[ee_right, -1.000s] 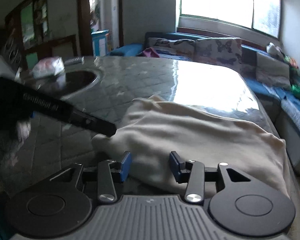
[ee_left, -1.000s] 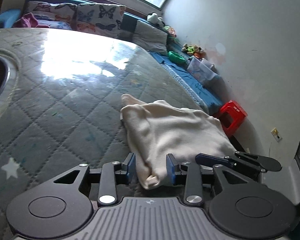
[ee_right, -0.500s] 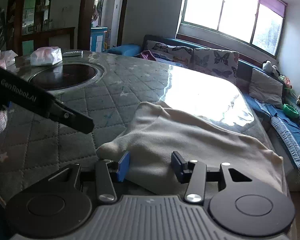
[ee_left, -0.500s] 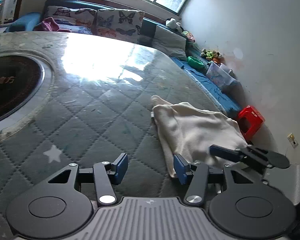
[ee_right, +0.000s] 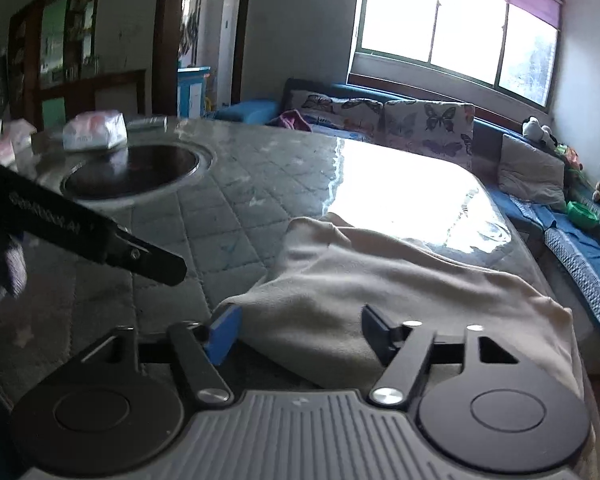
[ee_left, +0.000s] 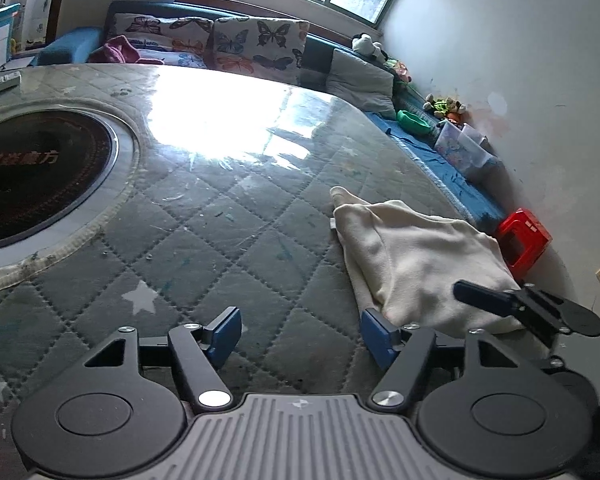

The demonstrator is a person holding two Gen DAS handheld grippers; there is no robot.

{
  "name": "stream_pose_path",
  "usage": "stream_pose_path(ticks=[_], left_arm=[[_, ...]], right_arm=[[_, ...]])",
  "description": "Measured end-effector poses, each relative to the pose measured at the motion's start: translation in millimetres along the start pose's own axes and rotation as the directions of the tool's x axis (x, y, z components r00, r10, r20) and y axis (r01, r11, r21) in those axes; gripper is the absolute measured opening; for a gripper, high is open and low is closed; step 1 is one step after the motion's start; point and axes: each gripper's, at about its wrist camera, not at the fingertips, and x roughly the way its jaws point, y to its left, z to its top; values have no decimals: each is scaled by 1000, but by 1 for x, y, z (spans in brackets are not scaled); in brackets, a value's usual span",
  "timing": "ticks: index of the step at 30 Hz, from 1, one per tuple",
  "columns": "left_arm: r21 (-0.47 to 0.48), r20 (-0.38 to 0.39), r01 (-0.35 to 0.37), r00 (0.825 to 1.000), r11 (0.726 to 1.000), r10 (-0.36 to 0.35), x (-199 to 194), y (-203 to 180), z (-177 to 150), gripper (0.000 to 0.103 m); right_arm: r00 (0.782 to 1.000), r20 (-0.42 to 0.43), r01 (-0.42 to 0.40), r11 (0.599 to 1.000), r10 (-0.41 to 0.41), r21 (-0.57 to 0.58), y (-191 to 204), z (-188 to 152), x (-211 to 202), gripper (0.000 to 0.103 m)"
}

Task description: Fold clothes

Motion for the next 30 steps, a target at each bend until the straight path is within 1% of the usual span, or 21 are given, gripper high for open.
stream_pose_path(ticks=[2, 4, 9, 10, 11, 12, 13, 16, 20, 23, 27, 30], left_arm=[[10, 2, -6, 1000, 1000, 6, -1, -2, -1, 74], [22, 3, -15, 1000, 1000, 15, -1, -4, -2, 78], [44, 4, -37, 999, 998, 37, -2, -8, -4, 83], [46, 4, -40, 999, 998, 40, -2, -9, -4, 84], [49, 4, -43, 999, 998, 42, -2, -9, -4, 85], [52, 4, -45, 999, 998, 45, -2, -10, -4, 86], [55, 4, -46, 999, 997, 46, -2, -10, -5, 86], [66, 7, -47, 999, 997, 47, -3, -13, -6, 89], [84, 15, -48, 999, 995, 46, -5, -17, -8, 92], [98, 23, -42, 999, 994, 40, -7, -21, -9, 92], [119, 30, -33, 999, 992, 30, -10, -28, -12, 96], [136, 30, -30, 999, 990, 27, -11, -33, -15, 98]], right_arm=[[1000, 0, -9, 1000, 9, 25, 0, -2, -2, 77], [1000, -4, -10, 999, 10, 43, 0, -4, -2, 84], [1000, -3, 0, 997, 0, 80, 0, -9, -8, 89], [1000, 0, 5, 996, -5, 85, 0, -9, -10, 91], [1000, 3, 10, 996, -10, 91, -1, -9, -11, 97], [1000, 6, 13, 995, -14, 97, -2, -9, -13, 101], [1000, 12, 15, 994, -17, 104, -3, -10, -15, 103], [999, 30, 11, 989, -16, 147, -8, -12, -22, 103], [999, 30, 19, 979, -25, 202, -15, -17, -26, 103], [998, 38, 42, 972, -52, 229, -17, -20, -30, 103], [992, 63, 87, 963, -106, 254, -17, -24, -37, 103], [991, 79, 88, 960, -112, 266, -17, -27, -41, 103]])
